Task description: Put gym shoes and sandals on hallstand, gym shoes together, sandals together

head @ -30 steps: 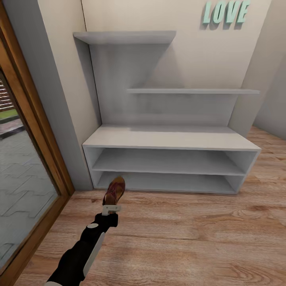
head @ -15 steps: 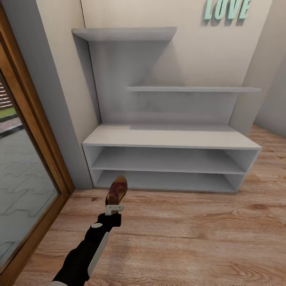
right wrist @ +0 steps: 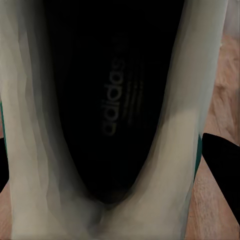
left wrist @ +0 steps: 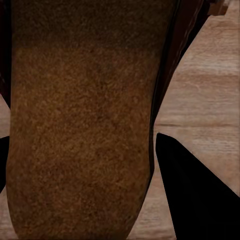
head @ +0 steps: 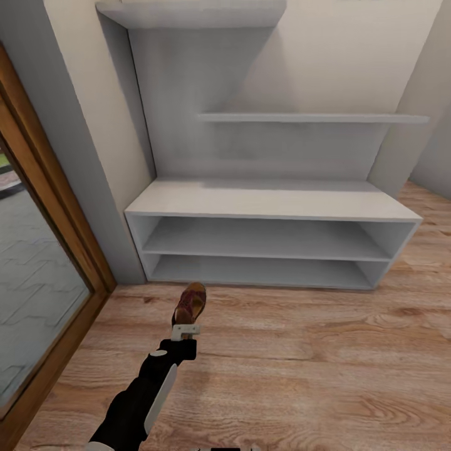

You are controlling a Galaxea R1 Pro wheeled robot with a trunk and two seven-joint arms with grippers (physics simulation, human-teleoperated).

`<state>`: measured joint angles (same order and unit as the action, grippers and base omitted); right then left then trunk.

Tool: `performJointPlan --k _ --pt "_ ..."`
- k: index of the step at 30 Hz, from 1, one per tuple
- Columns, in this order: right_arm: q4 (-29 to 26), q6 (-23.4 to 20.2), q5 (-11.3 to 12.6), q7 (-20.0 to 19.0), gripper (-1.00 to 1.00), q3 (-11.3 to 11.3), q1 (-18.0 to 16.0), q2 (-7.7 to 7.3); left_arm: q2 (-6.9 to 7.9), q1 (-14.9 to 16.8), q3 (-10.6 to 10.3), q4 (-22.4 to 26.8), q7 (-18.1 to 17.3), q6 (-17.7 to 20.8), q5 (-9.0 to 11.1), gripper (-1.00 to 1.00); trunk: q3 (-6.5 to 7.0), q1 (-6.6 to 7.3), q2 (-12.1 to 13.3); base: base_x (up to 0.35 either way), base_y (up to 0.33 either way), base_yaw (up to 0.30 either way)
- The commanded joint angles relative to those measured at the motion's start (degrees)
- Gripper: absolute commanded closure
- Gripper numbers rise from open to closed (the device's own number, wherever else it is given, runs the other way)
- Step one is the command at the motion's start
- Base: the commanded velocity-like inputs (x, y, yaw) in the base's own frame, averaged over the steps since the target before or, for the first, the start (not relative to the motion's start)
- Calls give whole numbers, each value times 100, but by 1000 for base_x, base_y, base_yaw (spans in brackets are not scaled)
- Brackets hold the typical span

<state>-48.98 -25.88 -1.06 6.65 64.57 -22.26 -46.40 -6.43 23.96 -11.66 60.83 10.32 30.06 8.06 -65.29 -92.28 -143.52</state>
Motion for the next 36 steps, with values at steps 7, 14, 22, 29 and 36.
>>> performJointPlan --k 7,14,22,29,36 --pt "-7 -31 -17 12 100 3 -7 0 1 453 -12 16 40 671 46 100 -204 -14 -11 0 0 0" --pt "-7 -31 -17 13 100 3 -7 0 5 694 -12 8 38 859 47 100 -269 -14 -11 0 0 0" --pt "-7 -31 -17 12 100 3 -7 0 30 987 3 -142 64 870 37 100 -341 -14 -11 0 0 0" --pt "-7 -31 -22 12 100 3 -7 0 38 1073 6 -252 66 862 21 100 -401 -14 -11 0 0 0" --pt "-7 -31 -25 12 100 3 -7 0 36 1076 6 -257 59 861 26 100 -425 -14 -11 115 0 0"
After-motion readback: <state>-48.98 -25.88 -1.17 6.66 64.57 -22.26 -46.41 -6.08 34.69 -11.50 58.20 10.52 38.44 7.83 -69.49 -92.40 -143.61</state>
